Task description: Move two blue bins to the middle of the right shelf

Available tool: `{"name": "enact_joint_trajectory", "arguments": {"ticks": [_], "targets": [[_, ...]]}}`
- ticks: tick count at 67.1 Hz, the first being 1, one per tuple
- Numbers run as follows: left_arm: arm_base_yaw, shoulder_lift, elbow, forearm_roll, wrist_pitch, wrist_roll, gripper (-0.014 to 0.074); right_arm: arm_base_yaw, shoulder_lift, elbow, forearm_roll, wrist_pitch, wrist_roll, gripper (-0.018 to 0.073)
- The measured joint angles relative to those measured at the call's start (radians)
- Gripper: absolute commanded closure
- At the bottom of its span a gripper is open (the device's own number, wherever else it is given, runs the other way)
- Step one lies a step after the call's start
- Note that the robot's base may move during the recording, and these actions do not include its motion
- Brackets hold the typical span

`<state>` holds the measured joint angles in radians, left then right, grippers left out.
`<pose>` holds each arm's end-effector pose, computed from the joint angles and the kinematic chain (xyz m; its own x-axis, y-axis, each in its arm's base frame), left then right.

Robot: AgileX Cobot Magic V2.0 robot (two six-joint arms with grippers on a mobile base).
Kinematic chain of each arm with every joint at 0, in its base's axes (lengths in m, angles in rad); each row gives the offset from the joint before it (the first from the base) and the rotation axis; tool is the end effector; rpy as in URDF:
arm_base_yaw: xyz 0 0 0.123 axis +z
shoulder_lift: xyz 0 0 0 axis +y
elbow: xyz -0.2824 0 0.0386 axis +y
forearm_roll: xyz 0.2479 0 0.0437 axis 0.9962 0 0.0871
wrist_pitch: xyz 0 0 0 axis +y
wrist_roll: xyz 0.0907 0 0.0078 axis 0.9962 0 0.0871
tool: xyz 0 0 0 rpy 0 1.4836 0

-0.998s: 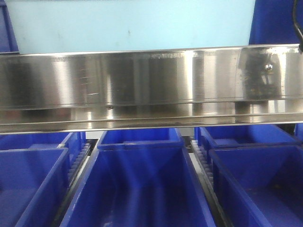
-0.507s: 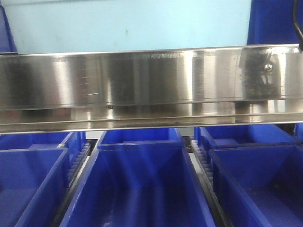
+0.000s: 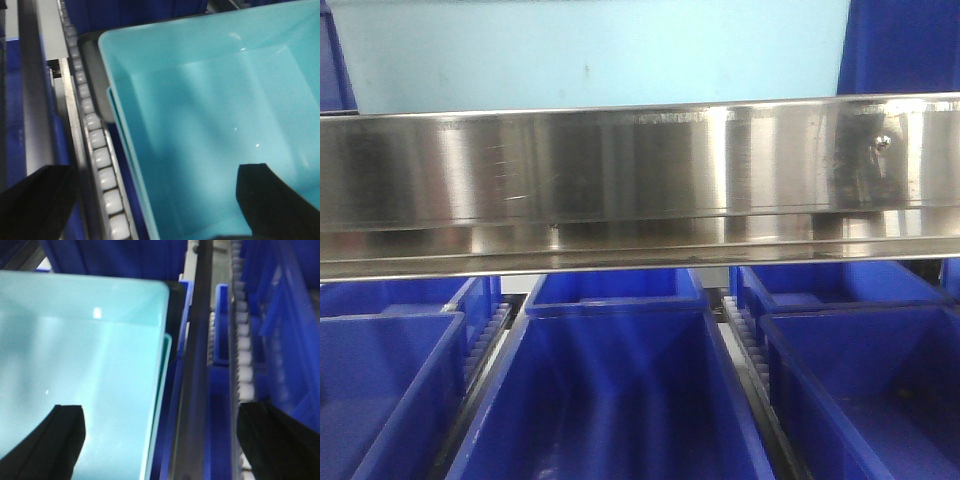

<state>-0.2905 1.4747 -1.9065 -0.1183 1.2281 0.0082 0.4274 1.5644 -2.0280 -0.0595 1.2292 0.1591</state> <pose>0.2720 -0.0919 0.4924 -0.6335 0.1565 -0.7577 0.3457 0.9334 -0.0963 0.2840 0.1237 0.4985 -0.6171 -0.1289 -0.7763 -0.2914 0.9538 0.0732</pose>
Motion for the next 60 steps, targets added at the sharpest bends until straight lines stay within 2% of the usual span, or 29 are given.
{"name": "enact_joint_trajectory", "arguments": {"ticks": [13,25,32,55,60], "targets": [[0.014,-0.018,0.158,0.004,-0.015,-0.002,0.0072,0.0,-0.002,0.137,0.004,0.001,0.009,0.0065],[0.014,-0.017,0.293,-0.089,-0.162,-0.008,0.0072,0.0,0.004,0.271,0.009,-0.067,0.037,0.0065],[0.014,-0.014,0.349,-0.111,-0.223,-0.008,0.0072,0.0,0.017,0.324,0.02,-0.103,0.041,0.0065],[0.005,0.085,0.378,-0.117,-0.212,-0.008,0.0075,0.0,0.119,0.337,0.087,-0.13,0.043,0.0065],[0.0,0.1,0.377,-0.117,-0.201,-0.008,0.0097,0.0,0.132,0.337,0.087,-0.127,0.043,0.0095]]}}
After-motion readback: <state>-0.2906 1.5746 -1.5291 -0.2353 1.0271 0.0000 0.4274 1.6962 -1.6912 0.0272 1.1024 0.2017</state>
